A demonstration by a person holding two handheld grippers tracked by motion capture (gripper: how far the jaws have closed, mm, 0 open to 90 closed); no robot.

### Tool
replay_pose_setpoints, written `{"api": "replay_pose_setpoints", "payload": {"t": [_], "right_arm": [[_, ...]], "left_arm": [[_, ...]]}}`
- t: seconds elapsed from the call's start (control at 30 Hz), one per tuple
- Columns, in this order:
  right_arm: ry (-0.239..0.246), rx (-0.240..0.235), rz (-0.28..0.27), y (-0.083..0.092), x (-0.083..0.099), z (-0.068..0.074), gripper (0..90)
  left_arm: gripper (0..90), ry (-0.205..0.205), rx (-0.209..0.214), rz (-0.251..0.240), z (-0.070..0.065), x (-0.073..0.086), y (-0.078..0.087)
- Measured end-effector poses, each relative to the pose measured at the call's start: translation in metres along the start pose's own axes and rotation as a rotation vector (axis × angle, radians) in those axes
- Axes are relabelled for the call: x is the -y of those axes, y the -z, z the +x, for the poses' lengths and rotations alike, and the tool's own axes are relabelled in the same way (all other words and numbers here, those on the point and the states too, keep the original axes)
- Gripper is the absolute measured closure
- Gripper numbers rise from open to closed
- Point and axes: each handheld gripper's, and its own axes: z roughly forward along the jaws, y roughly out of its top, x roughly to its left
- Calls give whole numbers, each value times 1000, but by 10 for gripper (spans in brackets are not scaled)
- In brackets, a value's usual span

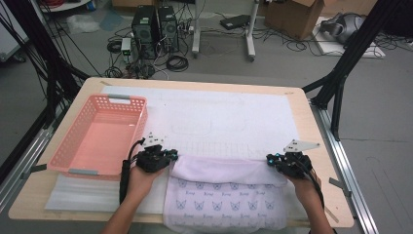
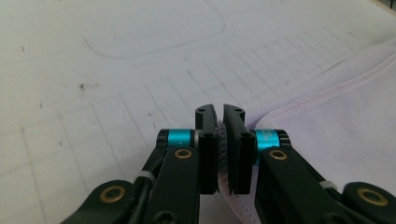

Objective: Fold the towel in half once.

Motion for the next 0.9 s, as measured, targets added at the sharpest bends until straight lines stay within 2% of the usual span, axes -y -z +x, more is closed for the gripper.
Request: {"api": "replay_pose_setpoints", "payload": {"t": [0.2, 0.23, 0.27, 0.33, 0.4, 0.47, 0.53, 0.63, 0.73, 0.77, 0.83, 0.87, 0.9], "right_arm": [[-19, 56, -44, -8, -16, -16, 854], [-25, 59, -50, -10, -19, -18, 854], [-22, 68, -56, -12, -23, -20, 854], [-15, 85, -58, -17, -31, -25, 854], [-18, 94, -57, -22, -41, -31, 853], [-22, 102, -56, -28, -49, -38, 853], [-22, 109, -46, -35, -56, -43, 852], [-28, 116, -31, -44, -65, -50, 852], [-30, 120, -28, -54, -70, -53, 851], [-30, 121, -14, -58, -71, -53, 850], [-28, 127, 16, -64, -70, -52, 813], [-38, 129, 20, -66, -69, -52, 737], [-62, 132, 15, -66, -69, -52, 639]], "left_arm": [[846, 9, -33, -15, 11, -27, -17], [846, 9, -33, -15, 11, -27, -17], [846, 19, -49, -24, 18, -36, -24], [846, 27, -53, -38, 21, -39, -27], [845, 37, -75, -41, 31, -49, -39], [845, 63, -85, -56, 36, -53, -45], [845, 66, -94, -54, 42, -57, -50], [845, 105, -97, -89, 50, -57, -55], [837, 124, -104, -61, 55, -52, -62], [814, 128, -107, -56, 55, -51, -63], [639, 145, -98, -59, 56, -51, -61], [578, 144, -91, -73, 56, -53, -58], [554, 138, -86, -88, 56, -54, -55]]}}
